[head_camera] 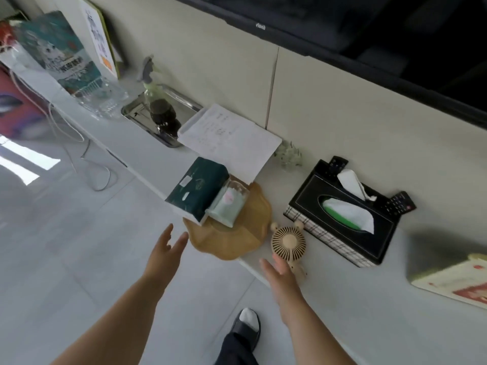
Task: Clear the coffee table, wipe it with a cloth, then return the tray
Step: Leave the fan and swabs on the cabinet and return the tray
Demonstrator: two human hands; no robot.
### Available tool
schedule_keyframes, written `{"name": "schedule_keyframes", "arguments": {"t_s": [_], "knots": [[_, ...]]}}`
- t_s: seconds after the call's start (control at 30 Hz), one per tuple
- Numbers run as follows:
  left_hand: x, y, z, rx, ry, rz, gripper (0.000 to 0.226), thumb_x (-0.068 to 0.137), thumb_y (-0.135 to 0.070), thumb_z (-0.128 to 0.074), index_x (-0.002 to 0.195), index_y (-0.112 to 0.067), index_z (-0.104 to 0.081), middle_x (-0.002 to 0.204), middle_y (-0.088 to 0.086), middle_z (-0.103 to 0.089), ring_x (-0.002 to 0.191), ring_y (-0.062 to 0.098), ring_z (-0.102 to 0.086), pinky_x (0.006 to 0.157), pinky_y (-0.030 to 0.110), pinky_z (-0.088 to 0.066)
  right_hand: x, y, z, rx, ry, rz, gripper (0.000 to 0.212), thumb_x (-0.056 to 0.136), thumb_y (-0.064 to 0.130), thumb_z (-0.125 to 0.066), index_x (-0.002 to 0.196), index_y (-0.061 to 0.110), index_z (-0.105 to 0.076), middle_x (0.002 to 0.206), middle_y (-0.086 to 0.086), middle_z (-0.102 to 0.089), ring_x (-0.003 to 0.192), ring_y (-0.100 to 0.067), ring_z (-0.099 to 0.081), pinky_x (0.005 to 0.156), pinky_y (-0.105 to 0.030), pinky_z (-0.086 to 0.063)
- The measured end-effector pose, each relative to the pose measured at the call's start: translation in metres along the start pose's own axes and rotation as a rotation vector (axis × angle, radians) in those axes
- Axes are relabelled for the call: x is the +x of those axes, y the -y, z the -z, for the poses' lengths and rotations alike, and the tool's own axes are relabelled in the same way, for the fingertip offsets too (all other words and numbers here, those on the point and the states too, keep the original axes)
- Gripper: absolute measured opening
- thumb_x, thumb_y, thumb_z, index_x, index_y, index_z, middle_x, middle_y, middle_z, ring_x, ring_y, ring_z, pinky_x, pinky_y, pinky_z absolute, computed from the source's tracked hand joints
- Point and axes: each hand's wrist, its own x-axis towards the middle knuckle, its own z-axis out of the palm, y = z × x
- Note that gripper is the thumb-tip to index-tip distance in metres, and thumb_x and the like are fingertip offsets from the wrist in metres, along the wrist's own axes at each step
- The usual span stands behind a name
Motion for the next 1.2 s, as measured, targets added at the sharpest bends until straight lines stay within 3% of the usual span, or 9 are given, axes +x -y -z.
{"name": "schedule_keyframes", "arguments": {"t_s": [0.23, 0.5, 0.57, 0.67, 0.8, 0.87, 0.97, 1.03, 1.2], "knots": [[0.092, -0.031, 0.013, -0.002, -0.024, -0.052, 0.055, 0.083, -0.030, -0.059, 0.133, -0.022, -0.038, 0.138, 0.010, -0.043, 0.126, 0.026, -0.040, 0.094, 0.030, -0.032, 0.069, 0.035, -0.022, 0.040, -0.065, -0.022, 0.068, 0.088, 0.029, -0.056, 0.143, 0.016, -0.019, 0.148, -0.007, -0.032, 0.131, -0.022, -0.037, 0.099, -0.028, -0.032], [0.160, -0.046, 0.020, -0.019, 0.351, 0.087, 0.067, 0.081, -0.045, -0.052, 0.139, -0.028, -0.021, 0.141, 0.002, -0.038, 0.124, 0.025, -0.039, 0.108, 0.042, -0.026, 0.085, 0.036, -0.041, 0.176, -0.159, -0.127, 0.077, 0.086, 0.029, -0.059, 0.144, 0.016, -0.011, 0.146, -0.006, -0.034, 0.117, -0.015, -0.043, 0.089, -0.024, -0.032], [0.170, -0.049, 0.019, -0.021, 0.438, 0.094, 0.065, 0.083, -0.043, -0.053, 0.138, -0.028, -0.022, 0.129, -0.001, -0.048, 0.112, 0.021, -0.046, 0.101, 0.038, -0.032, 0.088, 0.038, -0.045, 0.218, -0.170, -0.148, 0.079, 0.086, 0.030, -0.058, 0.145, 0.018, -0.008, 0.148, -0.005, -0.032, 0.109, -0.009, -0.040, 0.089, -0.024, -0.031], [0.177, -0.053, 0.013, 0.018, 0.570, 0.063, 0.066, 0.068, -0.045, -0.066, 0.127, -0.028, -0.041, 0.108, -0.007, -0.066, 0.098, 0.014, -0.063, 0.081, 0.030, -0.050, 0.090, 0.043, -0.052, 0.199, -0.202, -0.137, 0.078, 0.085, 0.029, -0.059, 0.144, 0.015, -0.011, 0.149, -0.006, -0.029, 0.126, -0.016, -0.038, 0.101, -0.029, -0.033], [0.180, -0.050, 0.004, 0.105, 0.511, 0.085, 0.048, 0.074, -0.029, -0.070, 0.115, -0.022, -0.046, 0.104, 0.001, -0.064, 0.093, 0.019, -0.062, 0.072, 0.030, -0.050, 0.087, 0.053, -0.069, -0.031, -0.503, 0.063, 0.071, 0.078, 0.047, -0.057, 0.135, 0.008, -0.037, 0.142, -0.015, -0.041, 0.131, -0.029, -0.037, 0.109, -0.046, -0.032], [0.179, -0.048, 0.002, 0.126, 0.487, 0.073, 0.037, 0.076, -0.028, -0.067, 0.107, -0.024, -0.048, 0.101, -0.001, -0.063, 0.090, 0.016, -0.061, 0.067, 0.026, -0.048, 0.085, 0.063, -0.081, -0.084, -0.530, 0.123, 0.071, 0.079, 0.047, -0.060, 0.135, 0.012, -0.036, 0.144, -0.011, -0.038, 0.132, -0.024, -0.035, 0.109, -0.038, -0.032], [0.177, -0.048, 0.001, 0.149, 0.451, 0.050, 0.037, 0.075, -0.028, -0.068, 0.106, -0.025, -0.046, 0.094, -0.007, -0.061, 0.083, 0.010, -0.059, 0.059, 0.021, -0.044, 0.094, 0.076, -0.096, -0.103, -0.369, 0.055, 0.079, 0.079, 0.043, -0.063, 0.141, 0.014, -0.023, 0.143, -0.005, -0.037, 0.123, -0.019, -0.043, 0.074, 0.006, -0.037], [0.176, -0.048, 0.001, 0.162, 0.440, 0.037, 0.039, 0.075, -0.028, -0.068, 0.107, -0.023, -0.046, 0.092, -0.008, -0.060, 0.082, 0.009, -0.058, 0.058, 0.020, -0.043, 0.103, 0.081, -0.099, -0.013, -0.293, -0.013, 0.078, 0.078, 0.037, -0.066, 0.139, 0.013, -0.024, 0.133, -0.008, -0.047, 0.102, -0.017, -0.054, 0.047, 0.005, -0.038], [0.176, -0.046, -0.003, 0.213, 0.427, -0.005, 0.041, 0.076, -0.030, -0.067, 0.109, -0.019, -0.045, 0.088, -0.009, -0.059, 0.077, 0.007, -0.057, 0.056, 0.020, -0.042, 0.116, 0.085, -0.095, 0.024, -0.209, -0.122, 0.062, 0.073, 0.035, -0.071, 0.125, 0.014, -0.042, 0.114, -0.006, -0.059, 0.072, -0.004, -0.054, 0.031, -0.001, -0.032]]}}
